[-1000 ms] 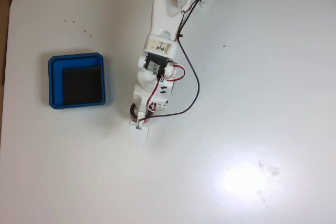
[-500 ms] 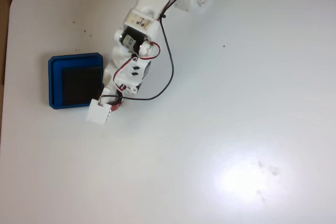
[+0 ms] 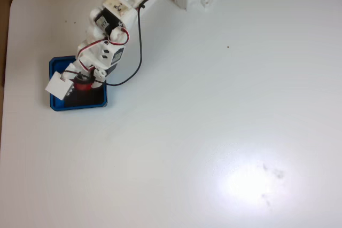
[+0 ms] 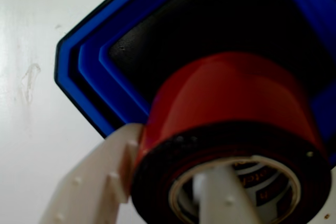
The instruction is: Pick the red roll and drop it in the blue box
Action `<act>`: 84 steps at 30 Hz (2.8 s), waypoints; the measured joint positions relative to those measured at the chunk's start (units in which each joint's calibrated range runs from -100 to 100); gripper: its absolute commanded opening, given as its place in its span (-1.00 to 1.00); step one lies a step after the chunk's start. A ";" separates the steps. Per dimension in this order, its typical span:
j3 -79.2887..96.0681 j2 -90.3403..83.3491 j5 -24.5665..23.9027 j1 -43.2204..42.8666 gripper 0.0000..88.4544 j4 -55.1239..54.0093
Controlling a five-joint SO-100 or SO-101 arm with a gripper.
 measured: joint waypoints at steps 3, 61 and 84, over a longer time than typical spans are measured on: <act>0.00 0.00 0.00 2.08 -0.99 0.00; -0.45 10.25 0.00 2.57 -0.73 -11.33; 5.02 3.73 0.00 5.44 -0.66 -11.33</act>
